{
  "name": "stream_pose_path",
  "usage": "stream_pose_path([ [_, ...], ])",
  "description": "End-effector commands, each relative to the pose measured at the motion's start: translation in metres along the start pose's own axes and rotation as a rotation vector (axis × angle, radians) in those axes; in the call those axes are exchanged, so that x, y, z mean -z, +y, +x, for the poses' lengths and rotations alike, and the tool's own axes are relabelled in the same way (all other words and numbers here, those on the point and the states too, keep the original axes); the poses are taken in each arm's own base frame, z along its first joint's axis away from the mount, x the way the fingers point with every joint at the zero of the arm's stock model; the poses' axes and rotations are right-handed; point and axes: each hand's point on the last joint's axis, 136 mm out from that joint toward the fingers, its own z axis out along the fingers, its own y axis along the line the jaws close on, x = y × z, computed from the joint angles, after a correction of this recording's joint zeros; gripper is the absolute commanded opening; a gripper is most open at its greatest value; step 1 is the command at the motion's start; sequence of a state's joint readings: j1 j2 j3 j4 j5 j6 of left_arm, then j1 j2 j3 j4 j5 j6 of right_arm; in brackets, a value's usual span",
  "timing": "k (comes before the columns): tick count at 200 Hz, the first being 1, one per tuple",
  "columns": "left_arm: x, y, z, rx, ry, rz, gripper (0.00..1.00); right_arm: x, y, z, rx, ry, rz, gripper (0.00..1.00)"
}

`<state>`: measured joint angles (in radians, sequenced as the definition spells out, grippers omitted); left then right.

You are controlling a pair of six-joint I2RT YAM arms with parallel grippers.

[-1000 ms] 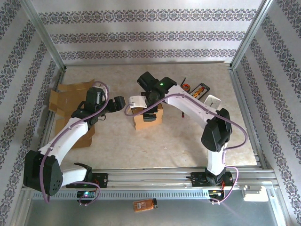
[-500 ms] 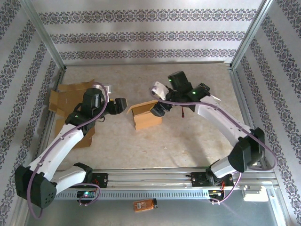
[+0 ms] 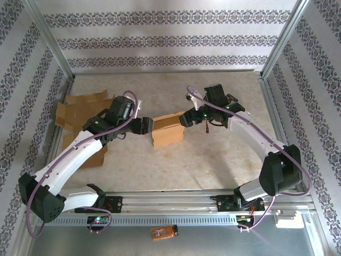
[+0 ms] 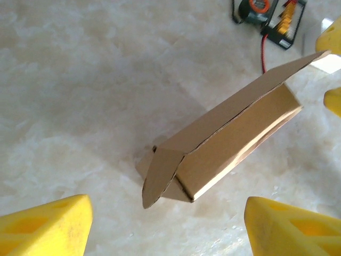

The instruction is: Fold the paper box

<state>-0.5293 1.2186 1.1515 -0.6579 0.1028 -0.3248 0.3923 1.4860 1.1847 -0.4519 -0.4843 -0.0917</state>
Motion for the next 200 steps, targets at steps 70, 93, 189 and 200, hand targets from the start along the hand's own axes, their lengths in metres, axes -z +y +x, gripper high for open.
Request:
stream_pose_path([
  [70,-0.006,0.009,0.003,-0.009,0.072,-0.089,0.61,-0.002,0.001,0.0,-0.002,0.007,-0.014,0.44],
  [93,-0.013,0.008,0.002,-0.016,0.095,-0.092,0.58,-0.003,0.003,0.002,-0.015,0.022,-0.017,0.39],
  [189,-0.022,0.016,0.012,-0.027,0.162,-0.136,0.42,0.002,0.006,0.004,-0.07,0.043,0.015,0.3],
  [200,-0.023,0.018,0.013,-0.028,0.162,-0.144,0.4,0.002,0.008,0.004,-0.068,0.043,0.013,0.3],
])
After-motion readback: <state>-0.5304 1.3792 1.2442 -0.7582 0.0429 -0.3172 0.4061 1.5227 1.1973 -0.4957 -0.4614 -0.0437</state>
